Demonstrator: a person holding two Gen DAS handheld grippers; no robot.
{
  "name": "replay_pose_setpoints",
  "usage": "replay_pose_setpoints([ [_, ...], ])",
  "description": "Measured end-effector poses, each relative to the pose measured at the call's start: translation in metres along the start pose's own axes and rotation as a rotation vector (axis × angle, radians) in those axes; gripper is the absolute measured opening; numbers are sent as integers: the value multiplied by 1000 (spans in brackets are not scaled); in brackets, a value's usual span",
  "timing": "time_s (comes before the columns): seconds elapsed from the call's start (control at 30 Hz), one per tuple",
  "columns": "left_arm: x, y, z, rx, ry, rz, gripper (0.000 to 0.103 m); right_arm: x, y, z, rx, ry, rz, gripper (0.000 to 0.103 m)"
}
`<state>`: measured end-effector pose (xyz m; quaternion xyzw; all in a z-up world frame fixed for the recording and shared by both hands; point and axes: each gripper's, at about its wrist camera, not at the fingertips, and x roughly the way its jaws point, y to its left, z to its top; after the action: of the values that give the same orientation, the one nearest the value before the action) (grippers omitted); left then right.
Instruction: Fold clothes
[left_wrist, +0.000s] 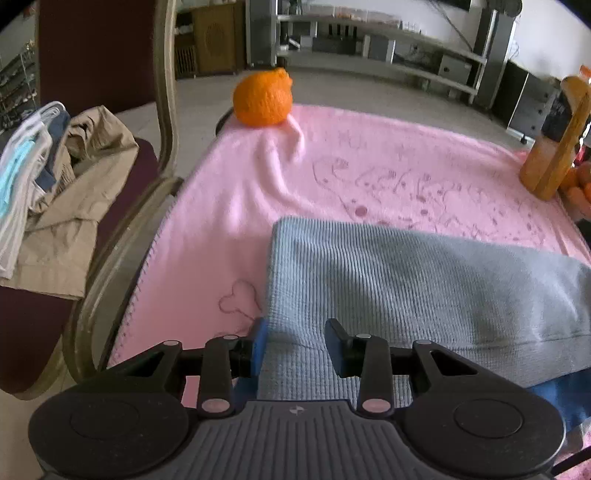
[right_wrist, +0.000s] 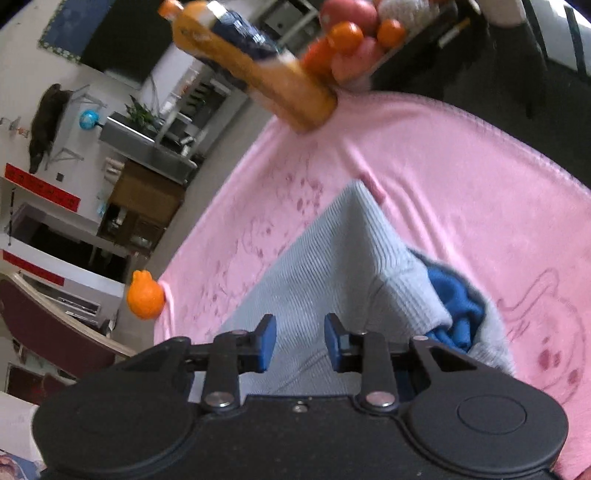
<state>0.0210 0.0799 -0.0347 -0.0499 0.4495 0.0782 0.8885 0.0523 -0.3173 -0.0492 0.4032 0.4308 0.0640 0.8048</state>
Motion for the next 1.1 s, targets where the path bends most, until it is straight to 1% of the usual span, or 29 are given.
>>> replay_pose_setpoints([
  [0.1, -1, -4, -1, 20, -10, -7, 35, 11, 2, -2, 2, 30, 2, 30],
  [0.2, -4, -5, -1, 29, -40, -88, 36, 19, 5, -3, -1, 56, 28, 30],
  [0.23, -3, -5, -1, 34, -42, -101, 37, 21, 6, -3, -2, 62, 33, 30],
  [0.27, -1, -5, -2, 36, -37, -101, 37, 24, 5, -3, -2, 65, 30, 30],
  [0.3, 4, -3, -3, 31, -16, -85, 36, 27, 3, -3, 1, 67, 19, 30],
  [0.33, 11, -1, -4, 21, 16, -65, 34, 29, 0, -3, 11, 70, 4, 30],
  [0.37, 17, 3, -5, 8, 46, -47, 31, 30, -4, -2, 27, 71, -7, 30],
  [0.4, 19, 8, -6, -12, 62, -36, 24, 31, -9, 1, 44, 69, -19, 26],
  [0.43, 18, 14, -6, -36, 65, -31, 20, 28, -15, 3, 61, 61, -43, 22],
  [0.47, 18, 20, -7, -61, 68, -27, 18, 25, -22, 4, 74, 48, -76, 18],
  [0.5, 17, 25, -9, -81, 70, -19, 17, 21, -28, 6, 88, 36, -108, 5],
  [0.53, 15, 29, -11, -88, 66, 4, 17, 17, -36, 7, 113, 26, -122, 0],
  [0.6, 8, 34, -16, -89, 52, 79, 38, 5, -53, 9, 187, 10, -98, 0],
  [0.63, 4, 37, -19, -85, 50, 118, 28, -1, -57, 8, 199, 2, -92, 0],
  [0.67, 1, 39, -23, -85, 50, 138, 24, -8, -59, 7, 195, -9, -94, 0],
  [0.73, -8, 44, -30, -102, 42, 127, 24, -22, -57, 2, 178, -38, -101, 3],
  [0.77, -14, 46, -33, -109, 33, 110, 24, -32, -55, -1, 163, -59, -108, 4],
  [0.8, -20, 45, -36, -114, 18, 81, 25, -39, -53, -5, 151, -77, -109, 10],
  [0.83, -26, 43, -39, -110, 2, 53, 26, -47, -52, -10, 137, -95, -110, 22],
  [0.87, -32, 39, -42, -98, -13, 26, 27, -55, -50, -14, 120, -111, -110, 25],
  [0.97, -40, 19, -49, -43, -45, -42, 28, -58, -38, -30, 50, -105, -72, 26],
  [1.1, -40, -14, -51, 48, -74, -98, 28, -41, -10, -44, -84, -54, -31, 26],
])
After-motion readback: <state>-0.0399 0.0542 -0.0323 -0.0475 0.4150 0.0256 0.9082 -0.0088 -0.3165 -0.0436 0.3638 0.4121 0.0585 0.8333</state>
